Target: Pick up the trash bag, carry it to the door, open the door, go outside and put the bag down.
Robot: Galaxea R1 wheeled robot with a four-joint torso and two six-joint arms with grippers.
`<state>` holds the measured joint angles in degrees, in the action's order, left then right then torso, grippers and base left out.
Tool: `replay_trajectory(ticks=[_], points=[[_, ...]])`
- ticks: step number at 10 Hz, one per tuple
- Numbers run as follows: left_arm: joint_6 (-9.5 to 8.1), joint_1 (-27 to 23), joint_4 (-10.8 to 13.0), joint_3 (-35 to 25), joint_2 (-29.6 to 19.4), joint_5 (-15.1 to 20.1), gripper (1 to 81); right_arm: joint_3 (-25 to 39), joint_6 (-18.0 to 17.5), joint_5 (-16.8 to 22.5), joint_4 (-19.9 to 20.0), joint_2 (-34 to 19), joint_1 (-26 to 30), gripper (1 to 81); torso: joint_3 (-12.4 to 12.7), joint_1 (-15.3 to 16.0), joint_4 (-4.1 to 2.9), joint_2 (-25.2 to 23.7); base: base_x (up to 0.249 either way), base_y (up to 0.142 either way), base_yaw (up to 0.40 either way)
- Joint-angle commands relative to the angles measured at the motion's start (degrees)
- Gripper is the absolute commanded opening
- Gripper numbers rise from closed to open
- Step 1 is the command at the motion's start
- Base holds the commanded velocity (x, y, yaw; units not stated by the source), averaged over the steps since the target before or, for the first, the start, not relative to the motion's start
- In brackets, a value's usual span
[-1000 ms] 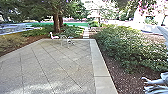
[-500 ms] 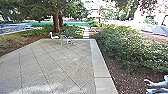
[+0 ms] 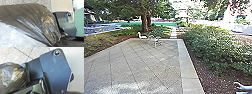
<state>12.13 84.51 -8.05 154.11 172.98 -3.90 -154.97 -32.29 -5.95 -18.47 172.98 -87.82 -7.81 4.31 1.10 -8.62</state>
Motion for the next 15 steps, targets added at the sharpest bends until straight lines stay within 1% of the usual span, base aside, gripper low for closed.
replay_trajectory(ticks=[1, 3, 6, 7, 8, 9, 10, 11, 12, 14, 15], points=[[0.09, -2.0, -0.3, -0.2, -0.4, 3.5, 1.0, 0.2, 0.2, 2.9, -0.3, -0.2, 2.3, 81.1, 0.0, 0.0, -5.35, 0.0, 0.000, 0.000, 0.000], [-0.09, -2.1, -0.3, -0.2, -0.5, 3.5, 1.0, 0.2, 0.2, 2.8, -0.3, -0.2, 2.3, 81.1, 0.0, 0.0, -9.29, 0.0, 0.000, 0.000, 0.000], [-0.18, -2.2, -0.3, -0.3, -0.7, 3.5, 1.0, 0.1, 0.2, 2.8, -0.3, -0.2, 2.3, 81.1, 0.0, 0.0, -15.56, 0.0, 0.000, 0.000, 0.000], [-0.26, -2.3, -0.3, -0.6, -1.1, 3.4, 1.0, 0.1, 0.2, 2.9, -0.3, -0.2, 2.2, 81.1, 0.0, 0.0, -12.04, 0.0, 0.000, 0.000, 0.000], [-0.35, -2.7, -0.4, -2.3, -2.0, 3.5, 1.0, 0.1, 0.2, 2.9, -0.3, -0.2, 2.2, 81.1, 0.0, 0.0, -14.00, 0.0, 0.000, 0.000, 0.000], [-0.35, -3.0, -0.4, -5.5, -3.8, 3.5, 1.0, 0.1, 0.2, 2.9, -0.3, -0.2, 2.1, 81.1, -1.9, 0.0, -15.40, 0.0, 0.000, 0.000, 0.000], [-0.35, -3.5, -0.4, -9.8, -6.4, 3.5, 1.0, 0.1, 0.3, 2.9, -0.4, -0.2, 2.1, 81.1, -5.4, 0.0, -16.10, 0.0, 0.000, 0.000, 0.000], [-0.44, -4.0, -0.4, -13.7, -9.1, 3.3, 1.0, 0.2, 0.3, 2.9, -0.4, -0.2, 2.2, 81.1, -6.4, 0.0, -16.30, 0.0, 0.000, 0.000, 0.000], [-1.31, -4.9, -0.4, -18.6, -12.7, 3.3, 1.0, 0.3, 0.7, 2.9, -0.3, -0.2, 2.1, 81.1, -7.9, -0.1, -16.32, 0.0, 0.000, 0.000, 0.000], [-4.13, -8.0, -0.4, -25.8, -19.1, 3.4, 1.0, 0.1, 0.7, 2.9, -0.3, -0.2, 2.1, 81.1, -11.9, -0.1, -16.34, 0.0, 0.000, 0.000, 0.000], [-5.27, -9.7, -0.4, -27.8, -21.3, 3.5, 1.0, 0.1, 0.7, 2.9, -0.3, -0.2, 2.1, 81.1, -13.9, -0.1, -16.34, 0.0, 0.000, 0.000, 0.000]])
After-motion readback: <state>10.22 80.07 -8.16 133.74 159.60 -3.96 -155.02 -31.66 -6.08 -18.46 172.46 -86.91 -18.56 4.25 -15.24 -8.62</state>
